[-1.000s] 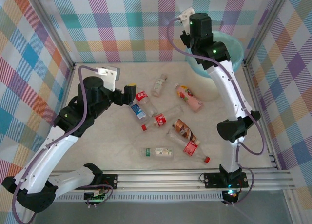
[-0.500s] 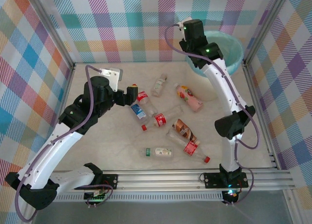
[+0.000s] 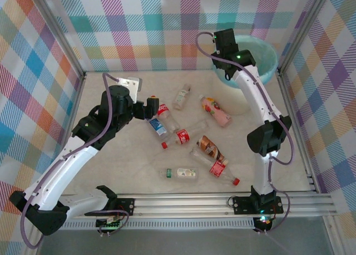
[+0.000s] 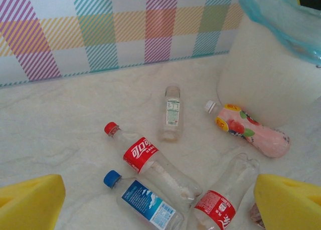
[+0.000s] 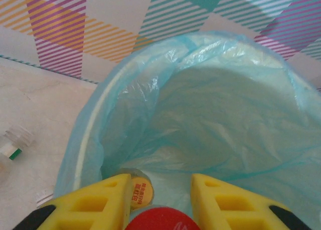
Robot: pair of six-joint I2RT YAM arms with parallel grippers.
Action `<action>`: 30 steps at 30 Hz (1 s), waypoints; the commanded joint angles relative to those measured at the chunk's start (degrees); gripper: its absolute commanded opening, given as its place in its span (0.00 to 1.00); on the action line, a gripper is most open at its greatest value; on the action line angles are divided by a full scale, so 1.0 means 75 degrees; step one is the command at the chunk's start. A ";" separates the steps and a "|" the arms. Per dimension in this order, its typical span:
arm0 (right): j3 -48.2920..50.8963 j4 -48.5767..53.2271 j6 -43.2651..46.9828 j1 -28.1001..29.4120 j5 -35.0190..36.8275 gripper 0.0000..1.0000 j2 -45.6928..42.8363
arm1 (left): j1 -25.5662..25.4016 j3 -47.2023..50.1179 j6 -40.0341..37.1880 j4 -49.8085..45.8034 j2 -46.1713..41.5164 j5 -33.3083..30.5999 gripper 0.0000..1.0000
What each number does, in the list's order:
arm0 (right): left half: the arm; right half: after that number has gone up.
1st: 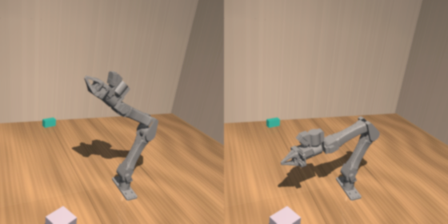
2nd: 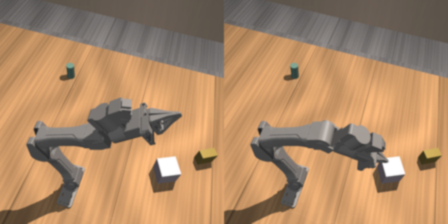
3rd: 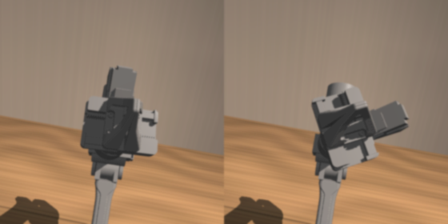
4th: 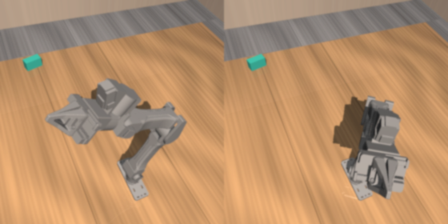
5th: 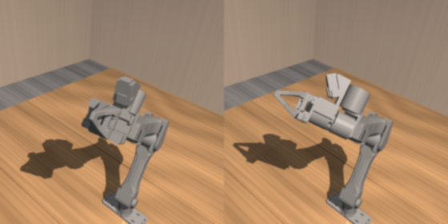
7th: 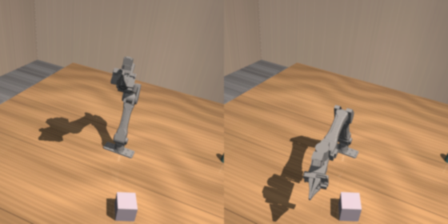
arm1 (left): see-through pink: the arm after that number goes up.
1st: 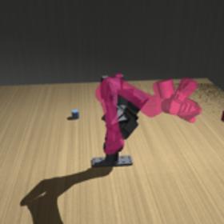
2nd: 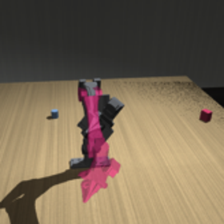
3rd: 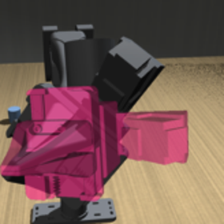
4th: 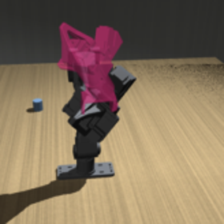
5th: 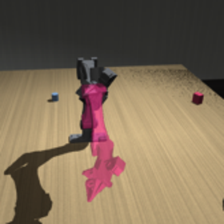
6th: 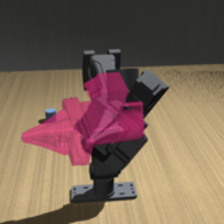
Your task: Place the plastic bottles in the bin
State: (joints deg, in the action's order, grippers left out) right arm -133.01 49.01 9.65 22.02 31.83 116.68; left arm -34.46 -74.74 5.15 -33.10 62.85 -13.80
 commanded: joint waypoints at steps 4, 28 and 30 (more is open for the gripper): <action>0.0063 0.0180 -0.0848 -0.0337 -0.0573 0.29 0.0156 | 0.0024 -0.0083 0.0146 -0.0203 0.0138 -0.0173 0.97; -0.0957 0.1524 -0.1648 -0.0431 -0.2092 0.53 -0.0901 | 0.0340 -0.0621 -0.0068 -0.0773 0.1004 0.0709 0.95; -0.0801 0.1681 -0.1783 -0.0374 -0.2373 0.53 -0.1223 | 0.0340 -0.0731 -0.0255 -0.0934 0.1181 0.1196 0.95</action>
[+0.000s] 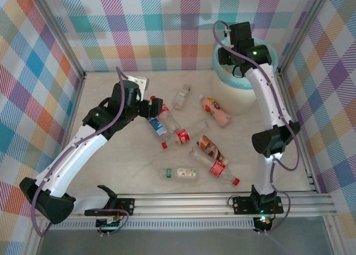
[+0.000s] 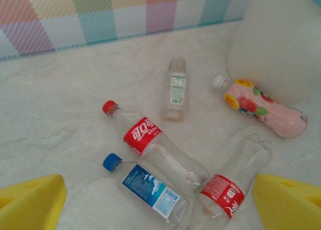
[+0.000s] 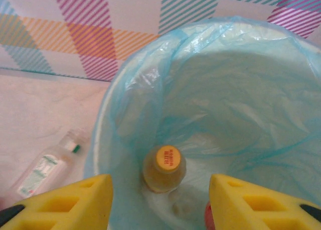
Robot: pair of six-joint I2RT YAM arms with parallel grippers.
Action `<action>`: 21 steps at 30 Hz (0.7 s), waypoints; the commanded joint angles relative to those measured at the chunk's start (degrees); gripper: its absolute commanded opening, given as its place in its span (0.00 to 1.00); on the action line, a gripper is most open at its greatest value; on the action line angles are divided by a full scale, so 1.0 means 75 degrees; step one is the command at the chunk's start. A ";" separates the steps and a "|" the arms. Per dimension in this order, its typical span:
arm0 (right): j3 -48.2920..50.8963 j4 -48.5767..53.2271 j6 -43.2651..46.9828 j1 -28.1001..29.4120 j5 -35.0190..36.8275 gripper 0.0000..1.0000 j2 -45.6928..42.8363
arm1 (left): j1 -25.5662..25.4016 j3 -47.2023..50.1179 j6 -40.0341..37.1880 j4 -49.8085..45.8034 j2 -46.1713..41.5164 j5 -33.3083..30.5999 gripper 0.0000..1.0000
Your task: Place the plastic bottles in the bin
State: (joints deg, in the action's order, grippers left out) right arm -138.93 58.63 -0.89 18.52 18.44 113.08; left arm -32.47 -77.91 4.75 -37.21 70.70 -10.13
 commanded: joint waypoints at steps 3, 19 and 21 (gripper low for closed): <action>0.0639 0.0380 -0.0421 0.0221 -0.0939 0.54 -0.1343 | 0.0055 -0.0487 -0.0842 -0.0769 0.0391 0.1935 0.92; 0.6206 -0.1130 -0.0799 0.1038 -0.3075 0.54 -0.4919 | -0.0652 -0.0788 -0.1483 -0.1839 0.1905 0.2600 0.83; 0.6430 -0.0810 -0.0954 0.1034 -0.2791 0.56 -0.5160 | -0.1112 -0.0845 -0.2043 -0.1710 0.2156 0.2530 0.83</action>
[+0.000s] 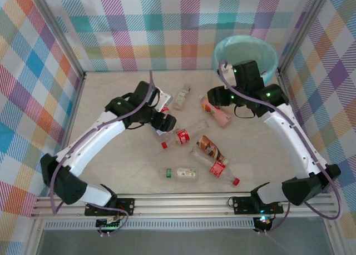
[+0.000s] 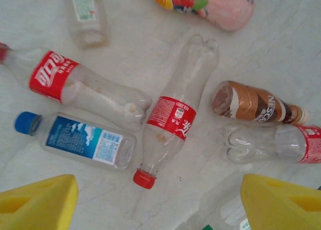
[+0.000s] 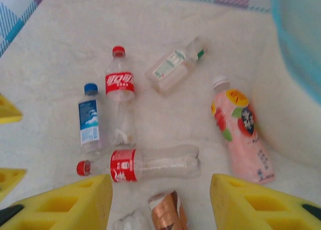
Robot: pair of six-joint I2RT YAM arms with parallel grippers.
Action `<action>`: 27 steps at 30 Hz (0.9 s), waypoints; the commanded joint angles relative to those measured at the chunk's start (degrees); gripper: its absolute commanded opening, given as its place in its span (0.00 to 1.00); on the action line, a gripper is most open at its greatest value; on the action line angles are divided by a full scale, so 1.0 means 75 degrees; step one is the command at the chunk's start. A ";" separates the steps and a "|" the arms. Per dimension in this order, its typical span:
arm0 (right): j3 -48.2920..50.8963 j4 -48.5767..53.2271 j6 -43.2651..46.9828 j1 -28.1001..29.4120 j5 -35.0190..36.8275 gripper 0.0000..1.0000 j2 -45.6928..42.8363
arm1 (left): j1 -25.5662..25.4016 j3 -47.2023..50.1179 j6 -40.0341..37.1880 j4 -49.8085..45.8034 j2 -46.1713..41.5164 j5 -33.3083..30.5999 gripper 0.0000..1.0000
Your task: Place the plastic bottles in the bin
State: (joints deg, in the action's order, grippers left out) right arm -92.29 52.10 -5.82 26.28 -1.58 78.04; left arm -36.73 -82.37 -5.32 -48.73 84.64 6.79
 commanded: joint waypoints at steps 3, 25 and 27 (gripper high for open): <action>0.0397 0.0753 -0.0513 0.0000 0.0307 0.57 -0.0856 | -0.1458 -0.0243 -0.2092 0.0141 0.0588 -0.0164 0.87; 0.0403 0.2070 0.0293 -0.0071 0.2063 0.61 -0.2643 | -0.2544 -0.2096 -0.8415 -0.1115 0.3905 0.0306 0.86; 0.0480 0.2014 0.0389 -0.0069 0.2039 0.62 -0.2569 | -0.2556 -0.2135 -0.8401 -0.1105 0.4043 0.0392 0.85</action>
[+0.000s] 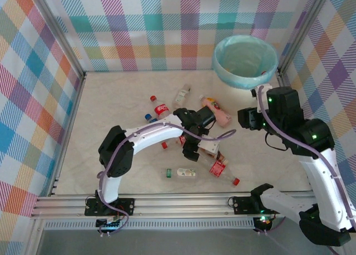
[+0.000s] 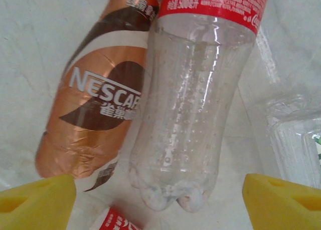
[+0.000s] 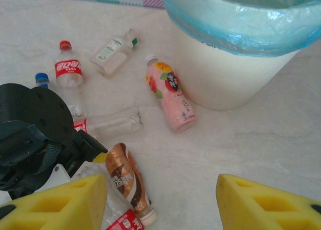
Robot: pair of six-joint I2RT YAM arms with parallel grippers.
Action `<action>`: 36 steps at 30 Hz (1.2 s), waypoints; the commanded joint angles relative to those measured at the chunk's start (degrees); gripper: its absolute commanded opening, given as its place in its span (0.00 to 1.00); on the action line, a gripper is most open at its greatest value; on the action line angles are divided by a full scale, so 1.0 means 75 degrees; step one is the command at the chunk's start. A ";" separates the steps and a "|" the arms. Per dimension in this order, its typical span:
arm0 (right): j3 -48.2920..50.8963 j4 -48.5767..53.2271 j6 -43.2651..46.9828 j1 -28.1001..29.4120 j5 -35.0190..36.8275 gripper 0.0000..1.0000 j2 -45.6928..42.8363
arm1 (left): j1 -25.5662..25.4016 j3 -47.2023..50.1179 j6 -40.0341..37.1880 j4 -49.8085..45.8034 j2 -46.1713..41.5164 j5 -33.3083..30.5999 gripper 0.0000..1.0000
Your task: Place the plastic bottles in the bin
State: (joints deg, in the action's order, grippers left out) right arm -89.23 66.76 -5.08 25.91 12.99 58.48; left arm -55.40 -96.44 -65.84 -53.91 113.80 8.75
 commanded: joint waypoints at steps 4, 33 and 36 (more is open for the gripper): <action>0.0100 0.0109 0.0308 -0.0024 0.0072 0.62 0.0267 | -0.0147 -0.0429 -0.0326 -0.0557 0.0402 0.0075 0.84; 0.0360 -0.0047 0.0678 -0.0631 0.0095 0.66 0.0616 | -0.0336 -0.0649 -0.0279 -0.0429 0.1442 -0.0422 0.70; 0.0351 -0.0052 0.0678 -0.0651 0.0096 0.66 0.0617 | -0.0336 -0.0722 -0.0279 -0.0440 0.1546 -0.0444 0.69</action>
State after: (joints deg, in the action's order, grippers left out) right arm -86.72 66.94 -0.73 21.34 13.47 63.20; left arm -57.25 -100.44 -67.35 -56.64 123.98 6.09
